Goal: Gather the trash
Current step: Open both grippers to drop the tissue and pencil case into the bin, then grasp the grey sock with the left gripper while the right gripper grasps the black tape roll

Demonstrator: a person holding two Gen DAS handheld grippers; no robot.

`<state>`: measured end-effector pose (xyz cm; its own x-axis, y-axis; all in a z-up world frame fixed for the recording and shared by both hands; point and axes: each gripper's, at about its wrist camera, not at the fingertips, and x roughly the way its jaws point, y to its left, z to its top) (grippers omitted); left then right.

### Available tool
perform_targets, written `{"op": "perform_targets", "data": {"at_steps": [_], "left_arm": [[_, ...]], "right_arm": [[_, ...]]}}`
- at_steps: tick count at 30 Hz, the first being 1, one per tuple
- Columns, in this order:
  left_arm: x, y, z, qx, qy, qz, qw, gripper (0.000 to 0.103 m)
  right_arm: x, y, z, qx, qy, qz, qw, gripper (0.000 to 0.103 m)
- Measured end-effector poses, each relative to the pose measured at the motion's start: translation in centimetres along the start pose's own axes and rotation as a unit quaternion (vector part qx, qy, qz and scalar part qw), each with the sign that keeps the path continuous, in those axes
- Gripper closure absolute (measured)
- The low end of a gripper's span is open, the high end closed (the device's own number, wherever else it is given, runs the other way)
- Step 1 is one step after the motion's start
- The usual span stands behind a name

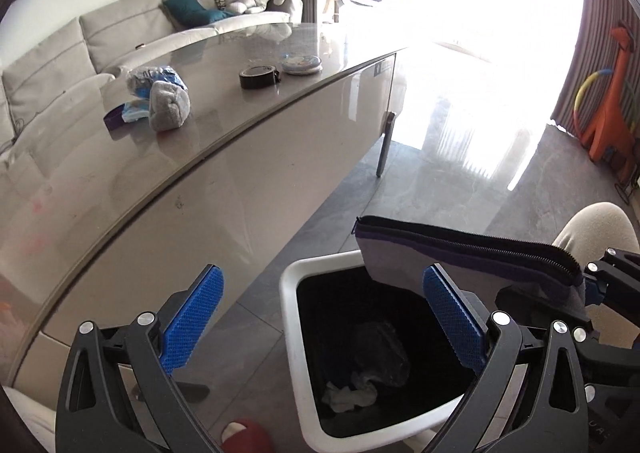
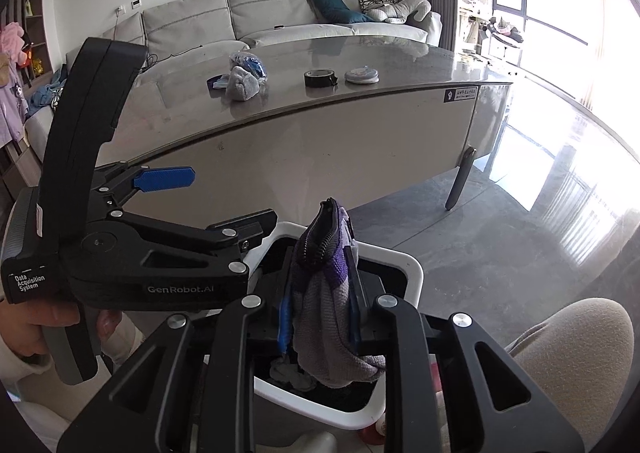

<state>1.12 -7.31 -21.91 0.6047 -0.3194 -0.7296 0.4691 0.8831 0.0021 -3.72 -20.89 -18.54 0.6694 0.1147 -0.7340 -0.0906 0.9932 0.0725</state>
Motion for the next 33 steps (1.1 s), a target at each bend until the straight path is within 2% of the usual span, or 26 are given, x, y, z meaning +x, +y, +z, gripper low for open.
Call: {"op": "perform_targets", "data": {"at_steps": [2, 3, 4, 6, 9, 14, 24, 28, 33], "left_arm": [[-0.2, 0.4, 0.3, -0.007, -0.008, 0.005, 0.9999, 0.005], [-0.3, 0.8, 0.4, -0.013, -0.01, 0.005, 0.9999, 0.005], [-0.4, 1.0, 0.4, -0.018, -0.011, 0.007, 0.9998, 0.005], [-0.5, 1.7, 0.6, -0.022, -0.011, 0.01, 0.9996, 0.005], [-0.7, 2.2, 0.5, -0.026, -0.013, 0.014, 0.9995, 0.005], [-0.9, 2.7, 0.4, -0.032, -0.013, 0.017, 0.9993, 0.005], [-1.0, 3.6, 0.2, -0.043, -0.015, 0.025, 0.9987, 0.005], [-1.1, 4.5, 1.3, -0.048, -0.024, 0.036, 0.9979, 0.005], [-0.9, 6.0, 4.0, -0.045, -0.046, 0.058, 0.9962, 0.005]], "right_arm": [[0.5, 0.0, -0.1, 0.003, 0.005, -0.043, 0.999, 0.012], [0.5, -0.2, -0.1, 0.011, -0.005, -0.068, 0.998, 0.003], [0.4, -0.5, -0.2, 0.02, -0.019, -0.066, 0.997, 0.005], [0.9, -1.2, 0.1, 0.039, -0.008, -0.051, 0.998, 0.005], [1.6, -1.7, 0.3, 0.056, -0.008, -0.052, 0.997, 0.005], [1.9, -1.3, 0.6, 0.043, -0.018, -0.062, 0.997, 0.005], [2.4, -0.9, 1.2, 0.036, -0.021, -0.057, 0.997, 0.005], [2.5, -0.8, 2.3, 0.029, -0.031, -0.056, 0.998, 0.005], [2.8, -0.8, 5.2, 0.014, -0.061, -0.054, 0.997, 0.005]]}}
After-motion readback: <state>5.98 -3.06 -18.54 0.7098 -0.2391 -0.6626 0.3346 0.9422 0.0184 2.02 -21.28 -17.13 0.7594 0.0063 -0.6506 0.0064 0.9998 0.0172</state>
